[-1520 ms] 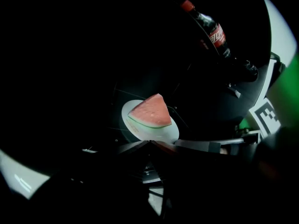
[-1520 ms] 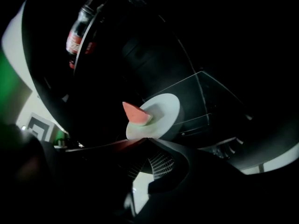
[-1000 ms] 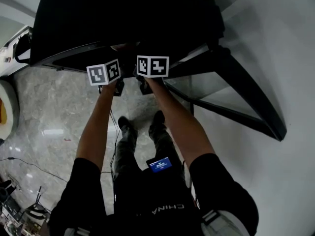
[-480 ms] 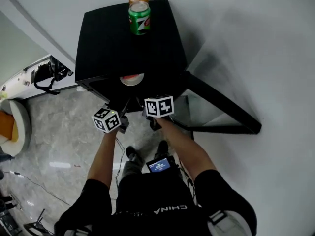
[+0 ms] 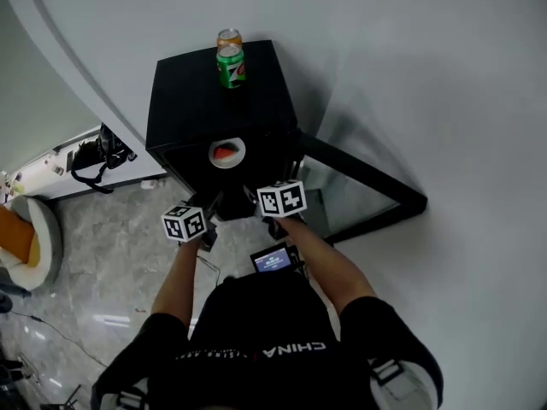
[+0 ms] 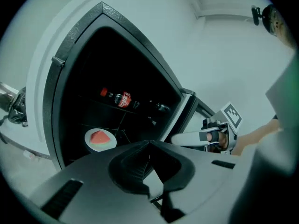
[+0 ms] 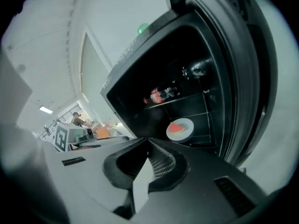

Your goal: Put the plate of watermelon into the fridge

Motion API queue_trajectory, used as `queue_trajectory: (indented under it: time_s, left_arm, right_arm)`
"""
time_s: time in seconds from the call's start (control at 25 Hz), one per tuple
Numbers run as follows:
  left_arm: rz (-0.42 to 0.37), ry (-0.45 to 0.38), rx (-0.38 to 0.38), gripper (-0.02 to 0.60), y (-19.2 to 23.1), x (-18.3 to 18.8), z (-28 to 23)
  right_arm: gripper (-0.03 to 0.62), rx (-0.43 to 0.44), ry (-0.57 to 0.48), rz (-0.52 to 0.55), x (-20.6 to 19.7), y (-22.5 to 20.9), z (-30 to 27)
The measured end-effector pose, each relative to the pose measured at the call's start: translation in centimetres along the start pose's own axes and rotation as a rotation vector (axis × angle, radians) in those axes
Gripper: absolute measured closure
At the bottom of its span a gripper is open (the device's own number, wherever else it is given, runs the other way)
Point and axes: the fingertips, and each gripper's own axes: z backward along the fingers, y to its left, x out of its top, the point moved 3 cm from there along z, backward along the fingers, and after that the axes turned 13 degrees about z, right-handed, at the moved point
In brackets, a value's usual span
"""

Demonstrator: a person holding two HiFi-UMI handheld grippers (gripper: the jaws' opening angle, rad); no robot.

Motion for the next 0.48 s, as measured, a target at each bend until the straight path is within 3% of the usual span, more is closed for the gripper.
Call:
queue_trajectory:
  time_s: [0.2, 0.48]
  left_arm:
    - [-0.037, 0.012, 0.011, 0.569, -2.0, 0.8, -0.8]
    - [0.008, 0.027, 0.084, 0.569, -3.6, -2.9, -1.0]
  right_arm:
    - [0.579, -0.01, -0.039, 0.023, 2.1, -0.3, 1.4]
    - [0.579, 0.045, 0.021, 0.023, -0.5, -0.2, 3.3]
